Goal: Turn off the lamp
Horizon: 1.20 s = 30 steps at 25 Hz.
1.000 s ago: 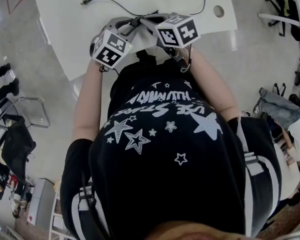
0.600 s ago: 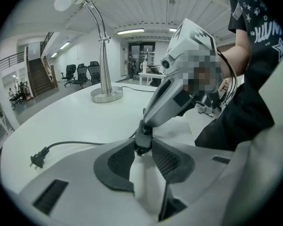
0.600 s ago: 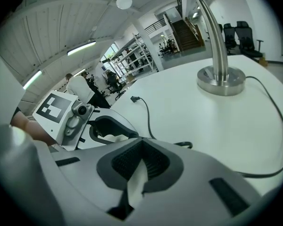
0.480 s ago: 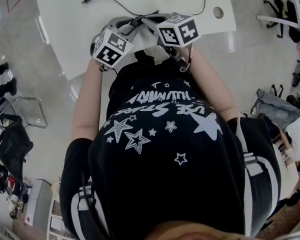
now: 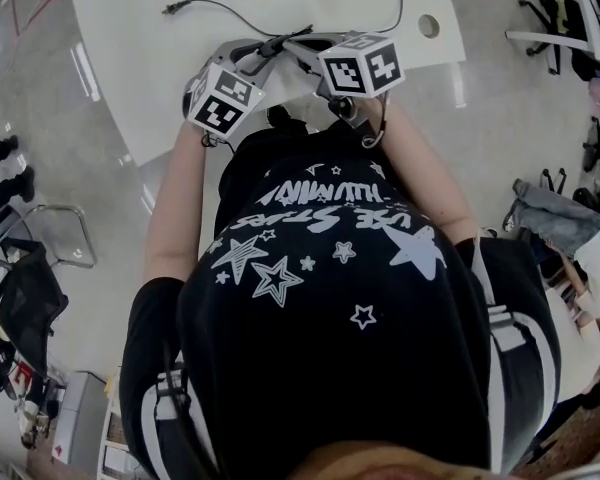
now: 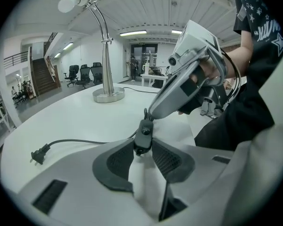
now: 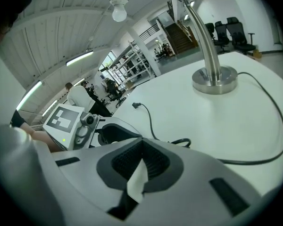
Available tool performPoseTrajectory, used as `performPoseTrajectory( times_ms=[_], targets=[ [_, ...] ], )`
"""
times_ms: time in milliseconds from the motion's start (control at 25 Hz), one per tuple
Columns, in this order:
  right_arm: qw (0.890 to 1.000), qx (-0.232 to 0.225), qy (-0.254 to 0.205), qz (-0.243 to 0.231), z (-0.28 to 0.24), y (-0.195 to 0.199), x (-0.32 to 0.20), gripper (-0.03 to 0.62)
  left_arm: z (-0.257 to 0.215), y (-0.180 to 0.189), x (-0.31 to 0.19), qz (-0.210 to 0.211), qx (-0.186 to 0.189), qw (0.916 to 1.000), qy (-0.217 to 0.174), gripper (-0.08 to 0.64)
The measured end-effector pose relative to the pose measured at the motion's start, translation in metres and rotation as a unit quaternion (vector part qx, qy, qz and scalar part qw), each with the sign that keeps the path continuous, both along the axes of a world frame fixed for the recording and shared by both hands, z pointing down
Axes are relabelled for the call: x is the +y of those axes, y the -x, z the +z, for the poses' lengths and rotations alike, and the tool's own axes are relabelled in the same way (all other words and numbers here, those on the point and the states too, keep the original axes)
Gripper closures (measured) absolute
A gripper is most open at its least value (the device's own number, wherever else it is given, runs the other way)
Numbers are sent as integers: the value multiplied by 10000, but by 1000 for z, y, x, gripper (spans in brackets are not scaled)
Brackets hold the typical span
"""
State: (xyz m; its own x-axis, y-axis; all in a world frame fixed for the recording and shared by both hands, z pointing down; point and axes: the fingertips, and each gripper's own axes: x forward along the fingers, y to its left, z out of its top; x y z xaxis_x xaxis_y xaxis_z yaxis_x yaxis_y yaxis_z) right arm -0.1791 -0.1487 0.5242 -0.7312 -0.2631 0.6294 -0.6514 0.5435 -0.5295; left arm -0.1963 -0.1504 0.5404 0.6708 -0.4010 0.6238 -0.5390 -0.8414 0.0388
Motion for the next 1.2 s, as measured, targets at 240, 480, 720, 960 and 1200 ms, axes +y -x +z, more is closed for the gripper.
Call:
performPoseTrajectory(
  times_ms=[240,480,720,960,1200],
  targets=[
    [9998,-56,-203,-48,-13,-11,2,588,0,5,2,-258,-91,9996,-74,430],
    [9998,-65,-150,-104,-14,-31,6,588,-6,8,3,-688,-199,9969,-315,426],
    [9991,-168,-244,-317,-19,-44,-4,588,-16,9,5,-1175,-161,9922,-383,426],
    [9971,-312,-237,-646,-21,-65,-10,588,-31,-8,7,-1628,-173,9856,-422,425],
    [9910,-368,-293,-1252,-29,-79,-18,588,-49,-16,8,-2281,-92,9728,-402,425]
  ],
)
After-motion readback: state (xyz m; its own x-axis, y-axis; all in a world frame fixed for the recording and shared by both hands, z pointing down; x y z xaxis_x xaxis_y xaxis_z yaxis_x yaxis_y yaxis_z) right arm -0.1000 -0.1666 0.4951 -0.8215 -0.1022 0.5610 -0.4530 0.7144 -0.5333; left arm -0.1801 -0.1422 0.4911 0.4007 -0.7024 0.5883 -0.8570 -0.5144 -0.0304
